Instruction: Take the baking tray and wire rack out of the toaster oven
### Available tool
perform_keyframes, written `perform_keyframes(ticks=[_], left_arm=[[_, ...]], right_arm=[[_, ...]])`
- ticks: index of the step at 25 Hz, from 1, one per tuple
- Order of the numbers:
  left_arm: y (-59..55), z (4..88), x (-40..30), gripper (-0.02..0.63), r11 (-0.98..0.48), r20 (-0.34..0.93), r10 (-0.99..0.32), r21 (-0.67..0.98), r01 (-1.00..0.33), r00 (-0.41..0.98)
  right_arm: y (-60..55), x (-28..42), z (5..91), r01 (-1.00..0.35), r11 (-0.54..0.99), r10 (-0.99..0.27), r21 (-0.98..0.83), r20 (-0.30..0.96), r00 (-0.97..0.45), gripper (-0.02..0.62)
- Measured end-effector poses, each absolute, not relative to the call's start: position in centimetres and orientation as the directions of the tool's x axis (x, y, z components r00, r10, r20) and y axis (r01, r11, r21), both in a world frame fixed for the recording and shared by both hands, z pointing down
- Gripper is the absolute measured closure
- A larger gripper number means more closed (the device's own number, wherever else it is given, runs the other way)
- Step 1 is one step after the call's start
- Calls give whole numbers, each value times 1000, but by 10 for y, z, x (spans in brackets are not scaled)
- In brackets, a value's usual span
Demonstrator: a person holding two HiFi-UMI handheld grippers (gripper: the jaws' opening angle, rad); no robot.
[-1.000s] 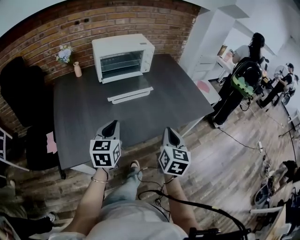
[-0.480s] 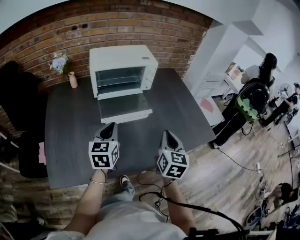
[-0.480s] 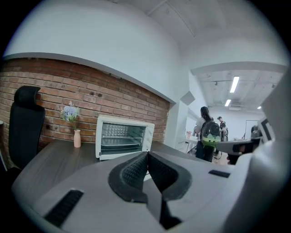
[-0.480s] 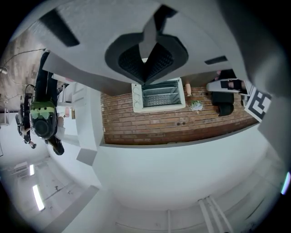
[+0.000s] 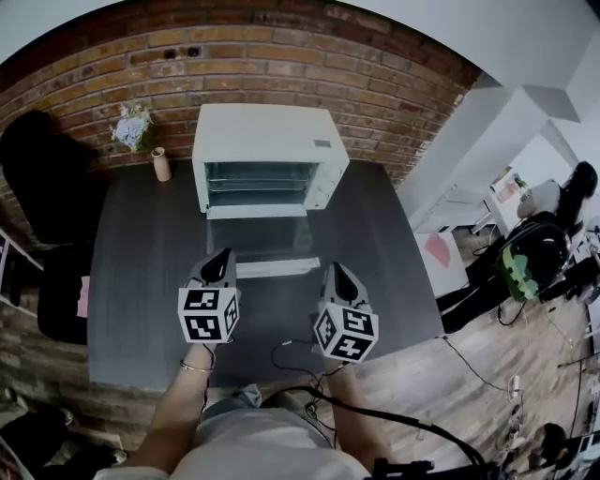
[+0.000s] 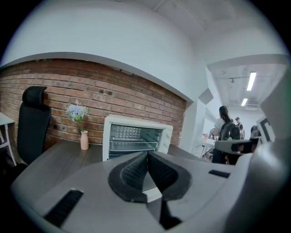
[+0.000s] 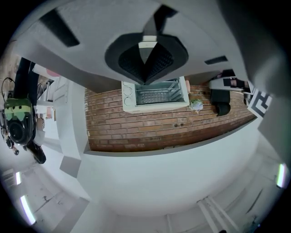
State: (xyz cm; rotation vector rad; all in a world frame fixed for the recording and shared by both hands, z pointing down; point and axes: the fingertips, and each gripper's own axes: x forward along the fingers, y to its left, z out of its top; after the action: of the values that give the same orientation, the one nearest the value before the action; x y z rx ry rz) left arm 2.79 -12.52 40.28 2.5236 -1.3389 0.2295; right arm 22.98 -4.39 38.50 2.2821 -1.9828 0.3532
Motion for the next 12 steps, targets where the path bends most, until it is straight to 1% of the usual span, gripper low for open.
perform_keyframes(ticks=[8,12], left_arm=[[-140,401,12,600,-407,262,-859,173,-897,440],[-138,395,11,600,-382,246,-876,172,-908,415]], right_arm=[[-85,229,390,-996,-23,-967,-80,256,2,594],[-96,229,381,-996,13,-971,-85,237,-33,594]])
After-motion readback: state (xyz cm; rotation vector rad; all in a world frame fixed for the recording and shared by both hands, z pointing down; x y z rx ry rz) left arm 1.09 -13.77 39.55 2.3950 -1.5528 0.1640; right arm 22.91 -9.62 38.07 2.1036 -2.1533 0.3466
